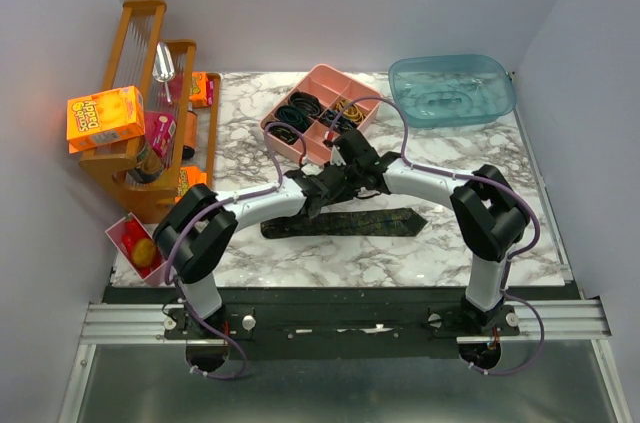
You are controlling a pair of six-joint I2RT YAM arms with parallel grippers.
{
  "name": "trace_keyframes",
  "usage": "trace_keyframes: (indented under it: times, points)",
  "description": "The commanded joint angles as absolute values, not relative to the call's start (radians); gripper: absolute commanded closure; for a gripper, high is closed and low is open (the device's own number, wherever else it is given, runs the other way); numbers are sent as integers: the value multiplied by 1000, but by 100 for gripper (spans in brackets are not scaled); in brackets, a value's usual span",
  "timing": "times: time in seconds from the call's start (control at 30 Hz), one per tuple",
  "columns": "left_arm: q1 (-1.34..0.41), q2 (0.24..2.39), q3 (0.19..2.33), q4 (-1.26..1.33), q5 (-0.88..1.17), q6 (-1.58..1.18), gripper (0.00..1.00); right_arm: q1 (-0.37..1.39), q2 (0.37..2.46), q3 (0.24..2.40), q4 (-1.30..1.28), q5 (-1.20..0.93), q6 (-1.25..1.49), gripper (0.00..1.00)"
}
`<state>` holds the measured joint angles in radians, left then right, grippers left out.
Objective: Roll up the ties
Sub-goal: Roll the tie at the center of the board.
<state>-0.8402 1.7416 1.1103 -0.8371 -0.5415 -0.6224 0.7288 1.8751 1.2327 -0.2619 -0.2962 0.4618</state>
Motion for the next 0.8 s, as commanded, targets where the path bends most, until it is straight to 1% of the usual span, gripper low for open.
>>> trace_keyframes:
  times: [0.0,0.03,0.1,0.13,0.2,0.37,0.5,0.63,0.77]
  points:
    - [-848,1666,1085,-741,-434,-644,46,723,1861,1213,-244,-272,449,99]
    - [-848,1658,1085,-738,-425,-647,43,723,1859,1210,-244,-272,451,99]
    - [-848,1632,1081,-723,-402,-647,43,723,1855,1209,-242,-275,453,99]
    - [-848,1623,1077,-716,-399,-649,39,723,1853,1207,-242,-278,453,99]
    - [-847,1592,1072,-703,-390,-650,37,723,1852,1207,-242,-278,449,99]
    - [-841,1516,1049,-684,-394,-661,28,723,1841,1212,-239,-310,440,99]
    - [-801,1407,996,-626,-356,-663,21,732,1836,1230,-232,-342,433,99]
    - [-703,1296,886,-551,-244,-657,17,747,1838,1262,-235,-365,430,99]
    - [-525,1186,772,-465,-88,-653,14,773,1861,1304,-242,-380,426,99]
